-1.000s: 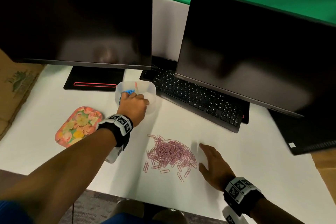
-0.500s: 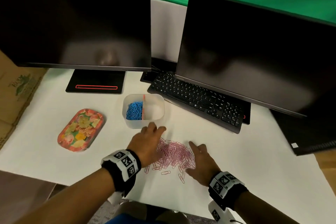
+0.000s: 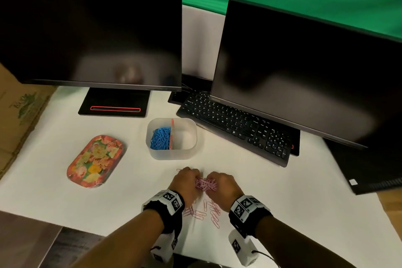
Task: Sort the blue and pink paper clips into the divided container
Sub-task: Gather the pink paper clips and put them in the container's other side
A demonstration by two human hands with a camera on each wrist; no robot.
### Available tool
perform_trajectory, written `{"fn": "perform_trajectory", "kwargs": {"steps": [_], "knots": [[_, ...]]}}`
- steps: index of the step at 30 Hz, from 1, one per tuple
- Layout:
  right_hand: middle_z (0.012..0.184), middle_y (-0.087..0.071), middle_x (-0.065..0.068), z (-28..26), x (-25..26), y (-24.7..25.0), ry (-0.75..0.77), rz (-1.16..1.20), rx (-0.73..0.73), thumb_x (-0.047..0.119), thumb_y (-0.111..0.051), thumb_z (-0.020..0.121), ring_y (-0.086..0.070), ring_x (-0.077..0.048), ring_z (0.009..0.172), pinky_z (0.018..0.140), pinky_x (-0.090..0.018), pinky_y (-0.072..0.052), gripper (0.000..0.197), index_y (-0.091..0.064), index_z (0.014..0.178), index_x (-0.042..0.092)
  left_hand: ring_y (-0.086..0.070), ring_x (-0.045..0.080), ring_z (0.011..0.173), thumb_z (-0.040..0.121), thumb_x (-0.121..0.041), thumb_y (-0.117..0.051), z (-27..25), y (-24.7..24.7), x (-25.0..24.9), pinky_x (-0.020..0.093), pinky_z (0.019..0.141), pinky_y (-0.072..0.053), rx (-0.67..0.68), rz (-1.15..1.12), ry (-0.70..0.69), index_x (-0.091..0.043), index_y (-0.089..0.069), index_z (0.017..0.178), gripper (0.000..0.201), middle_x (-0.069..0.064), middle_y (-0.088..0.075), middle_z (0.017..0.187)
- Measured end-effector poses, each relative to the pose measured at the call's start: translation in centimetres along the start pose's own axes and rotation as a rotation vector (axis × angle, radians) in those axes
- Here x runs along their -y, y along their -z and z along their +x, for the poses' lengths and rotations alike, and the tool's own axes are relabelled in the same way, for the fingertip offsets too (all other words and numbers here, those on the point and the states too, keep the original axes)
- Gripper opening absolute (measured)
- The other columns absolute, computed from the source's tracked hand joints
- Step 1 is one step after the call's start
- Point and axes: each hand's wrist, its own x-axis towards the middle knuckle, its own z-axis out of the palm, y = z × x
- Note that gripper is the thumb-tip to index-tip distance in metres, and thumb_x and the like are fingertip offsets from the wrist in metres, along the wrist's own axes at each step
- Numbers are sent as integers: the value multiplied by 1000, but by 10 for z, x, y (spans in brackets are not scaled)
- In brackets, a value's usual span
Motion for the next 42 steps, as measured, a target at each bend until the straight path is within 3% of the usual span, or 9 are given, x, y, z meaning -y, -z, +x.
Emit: {"fn": "perform_trajectory", "kwargs": {"steps": [5,10,13,21,25,29,33,37,42], "knots": [[83,-69,2,0,-1,2,-33,115,-42,16,-61,82,-64,-14,77,67,-22,-49,16,-72,95,18,-63,14,77,73,-13,-69,0,5,-2,20,68,-45,-59,-169,43,-20,-72,82,12,-1,-71,82],[65,-61,6,-2,4,10,-45,169,-58,14,-61,82,-55,-8,58,53,-15,-43,12,-70,79,21,-64,12,77,72,-14,-75,-2,17,-8,17,68,-47,-61,-220,27,-20,-72,88,18,-3,-71,83],[61,-58,5,-5,11,21,-17,173,-74,13,-61,81,-51,-8,54,53,-19,-42,11,-67,75,19,-63,11,74,74,-13,-73,-6,30,-14,15,66,-46,-89,-236,-5,-19,-71,88,15,-4,-70,82],[61,-65,1,9,58,66,46,146,-153,17,-65,79,-63,-17,59,56,-30,-52,20,-61,64,30,-65,7,72,74,-13,-78,-6,96,-30,17,67,-52,-159,-308,-69,-23,-69,83,16,-7,-70,81],[64,-63,2,38,87,85,39,85,-181,20,-68,82,-63,-17,59,53,-24,-51,5,-69,78,22,-63,10,70,72,-18,-81,18,128,-31,16,64,-47,-227,-308,-68,-24,-69,79,15,-7,-69,78],[77,-68,-8,71,107,91,-28,3,-183,15,-64,81,-68,-25,69,65,-33,-59,9,-71,84,13,-63,9,64,72,-20,-81,39,141,-27,12,54,-44,-265,-323,12,-17,-71,80,13,-4,-71,73],[95,-68,-12,93,126,83,-131,-80,-111,10,-65,80,-67,-27,80,68,-31,-58,14,-69,93,8,-63,5,49,75,-3,-73,49,142,-20,11,46,-46,-199,-331,133,-13,-72,76,9,4,-71,67],[98,-69,-14,103,135,77,-168,-148,-69,9,-65,79,-67,-30,83,70,-33,-58,13,-66,91,7,-66,19,79,74,-4,-65,58,142,-19,24,68,-52,-149,-149,159,-16,-73,82,17,2,-73,81],[106,-68,-13,107,136,80,-210,-126,-16,8,-67,80,-68,-28,90,69,-30,-55,22,-68,101,6,-63,22,93,76,-14,-66,66,144,-23,26,76,-49,-85,-12,144,-16,-70,100,24,4,-69,99]]}}
